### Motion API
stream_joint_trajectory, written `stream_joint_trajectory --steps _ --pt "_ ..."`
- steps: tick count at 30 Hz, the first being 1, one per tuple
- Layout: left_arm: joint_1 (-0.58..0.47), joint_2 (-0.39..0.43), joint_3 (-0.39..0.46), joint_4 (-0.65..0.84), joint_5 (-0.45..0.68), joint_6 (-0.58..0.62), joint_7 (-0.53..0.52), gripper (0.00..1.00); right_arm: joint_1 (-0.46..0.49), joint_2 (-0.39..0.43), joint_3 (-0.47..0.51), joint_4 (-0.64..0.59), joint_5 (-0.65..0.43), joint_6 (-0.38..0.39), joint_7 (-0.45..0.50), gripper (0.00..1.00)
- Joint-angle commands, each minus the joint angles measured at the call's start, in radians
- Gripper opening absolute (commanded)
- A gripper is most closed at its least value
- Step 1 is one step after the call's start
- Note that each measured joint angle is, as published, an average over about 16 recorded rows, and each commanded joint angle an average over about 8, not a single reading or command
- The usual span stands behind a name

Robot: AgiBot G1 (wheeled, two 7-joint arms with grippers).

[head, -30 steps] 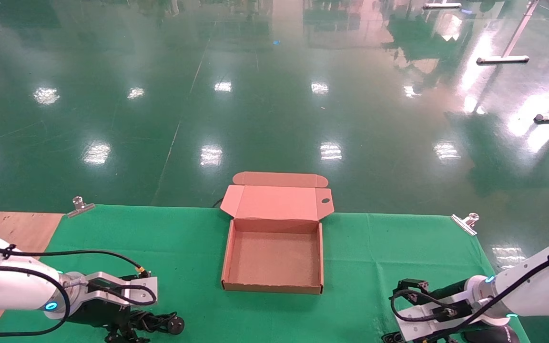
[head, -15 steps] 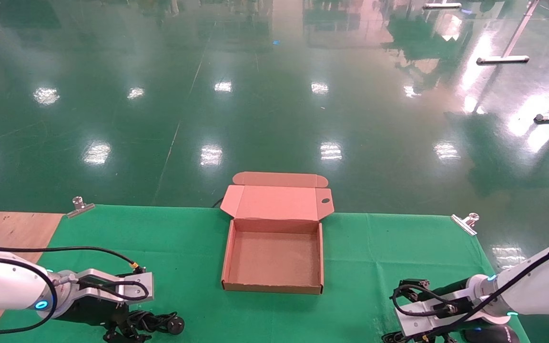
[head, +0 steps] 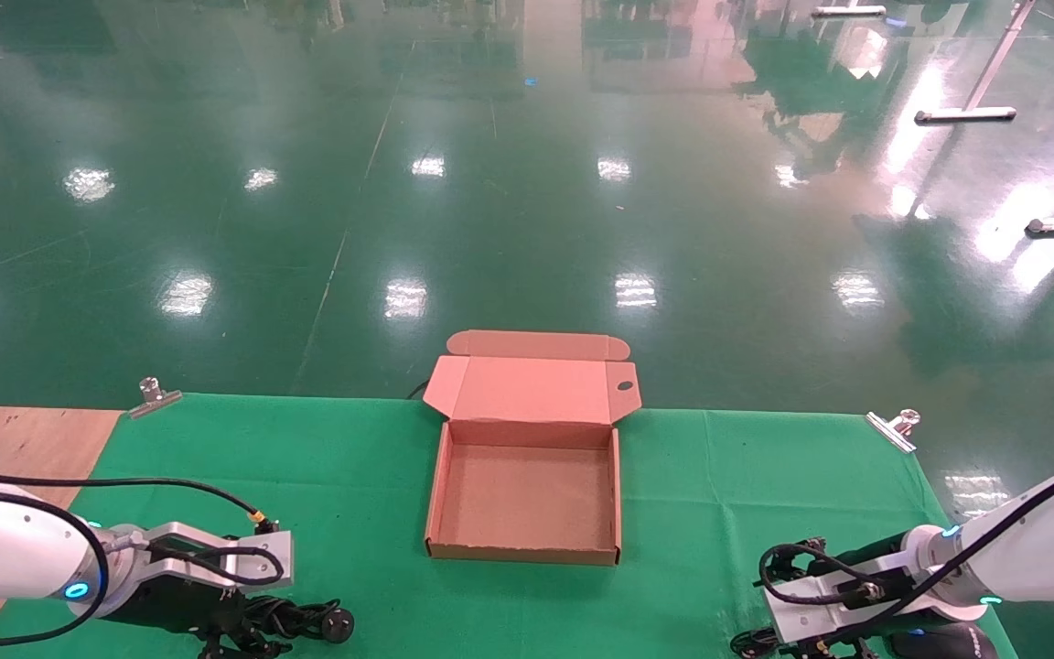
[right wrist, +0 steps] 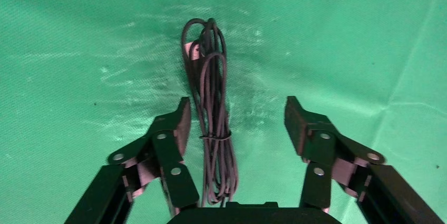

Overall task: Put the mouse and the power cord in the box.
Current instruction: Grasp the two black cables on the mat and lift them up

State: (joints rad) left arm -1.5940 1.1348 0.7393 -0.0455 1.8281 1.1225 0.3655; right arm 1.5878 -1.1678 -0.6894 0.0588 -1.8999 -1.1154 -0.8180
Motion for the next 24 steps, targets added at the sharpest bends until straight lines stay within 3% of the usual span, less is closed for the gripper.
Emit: stream_joint_trajectory --steps 1,24 --pt "0.000 0.002 0.000 0.006 0.000 0.001 0.005 0.00 0.002 -0.002 0.000 -0.009 0.000 0.001 -0.006 0.00" --pt "-0.017 -0.006 -0.001 0.035 -0.001 0.028 0.034 0.00 0.017 -0.005 0.010 -0.050 0.014 -0.024 -0.027 0.00"
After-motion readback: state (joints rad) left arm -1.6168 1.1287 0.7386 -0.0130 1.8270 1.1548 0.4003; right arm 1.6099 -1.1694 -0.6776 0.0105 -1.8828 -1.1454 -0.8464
